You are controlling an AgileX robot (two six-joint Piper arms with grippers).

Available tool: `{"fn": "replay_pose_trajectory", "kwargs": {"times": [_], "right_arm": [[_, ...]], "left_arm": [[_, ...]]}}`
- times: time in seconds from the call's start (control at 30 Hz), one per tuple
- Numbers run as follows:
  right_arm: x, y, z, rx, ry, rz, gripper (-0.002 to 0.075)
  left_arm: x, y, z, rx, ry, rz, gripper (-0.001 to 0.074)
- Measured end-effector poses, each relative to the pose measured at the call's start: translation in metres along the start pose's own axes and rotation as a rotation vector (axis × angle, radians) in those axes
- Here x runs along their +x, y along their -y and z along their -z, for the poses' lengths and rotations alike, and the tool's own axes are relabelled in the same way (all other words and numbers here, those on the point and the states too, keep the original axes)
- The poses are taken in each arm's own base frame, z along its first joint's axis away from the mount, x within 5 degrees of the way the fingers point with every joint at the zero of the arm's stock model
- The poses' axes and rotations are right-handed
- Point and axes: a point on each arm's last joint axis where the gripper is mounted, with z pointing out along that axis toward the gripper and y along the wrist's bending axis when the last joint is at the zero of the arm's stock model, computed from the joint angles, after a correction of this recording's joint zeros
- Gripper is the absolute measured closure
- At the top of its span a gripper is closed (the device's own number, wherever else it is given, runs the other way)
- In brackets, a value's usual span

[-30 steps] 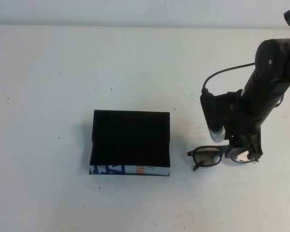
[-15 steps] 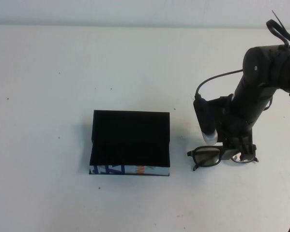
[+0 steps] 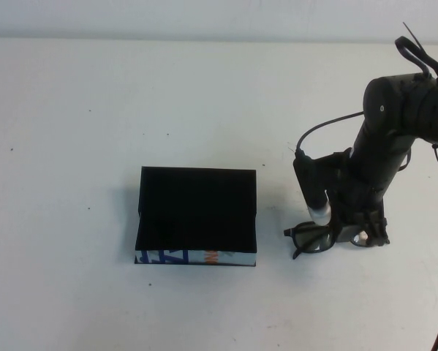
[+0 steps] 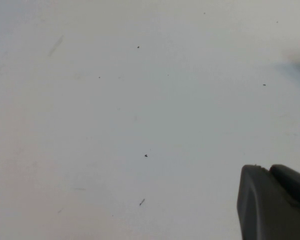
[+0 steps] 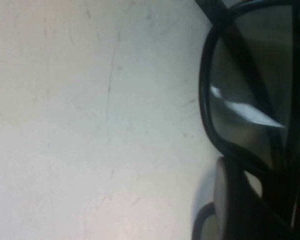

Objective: Return glasses to glasses case
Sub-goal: Pick up the glasses from the table, then place the glasses in the glasses case

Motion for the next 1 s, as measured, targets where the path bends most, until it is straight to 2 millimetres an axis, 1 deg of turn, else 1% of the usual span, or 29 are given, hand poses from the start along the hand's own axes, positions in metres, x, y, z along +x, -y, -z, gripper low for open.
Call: {"fn": "replay_pose_trajectory", "kwargs": {"times": [0.13,0.2,0.33,0.4,0.53,0.6,0.7,0.8,0.9,1.0], "right_arm": [[0.000,-0.001,0.000,-0.010,-0.001,0.000,0.0635],[0.000,-0.001,0.001,-0.018,-0.002,0.000,0.0679],[0.000,-0.002,0.002,-0.021,-0.002,0.001,0.0690],[0.000,-0.004,0.006,-0.027,-0.003,-0.028,0.0692],[-0.007,-0.013,0.025,-0.022,0.011,-0.181,0.0692],[-0.016,-0.021,0.039,-0.021,0.032,-0.225,0.0692],[-0.039,-0.036,0.063,0.011,0.071,-0.231,0.0692],[-0.071,-0.051,0.084,0.043,0.115,-0.195,0.0692],[-0.102,-0.058,0.095,0.065,0.152,-0.159,0.0692],[-0.128,-0.057,0.097,0.074,0.172,-0.126,0.0692]], "left_arm": [[0.000,0.000,0.000,0.000,0.000,0.000,0.0738],[0.000,0.000,0.000,0.000,0.000,0.000,0.0738],[0.000,0.000,0.000,0.000,0.000,0.000,0.0738],[0.000,0.000,0.000,0.000,0.000,0.000,0.0738],[0.000,0.000,0.000,0.000,0.000,0.000,0.0738],[0.000,0.000,0.000,0.000,0.000,0.000,0.0738],[0.000,0.000,0.000,0.000,0.000,0.000,0.0738],[0.000,0.000,0.000,0.000,0.000,0.000,0.0738],[0.000,0.000,0.000,0.000,0.000,0.000,0.0738],[0.000,0.000,0.000,0.000,0.000,0.000,0.0738]]}}
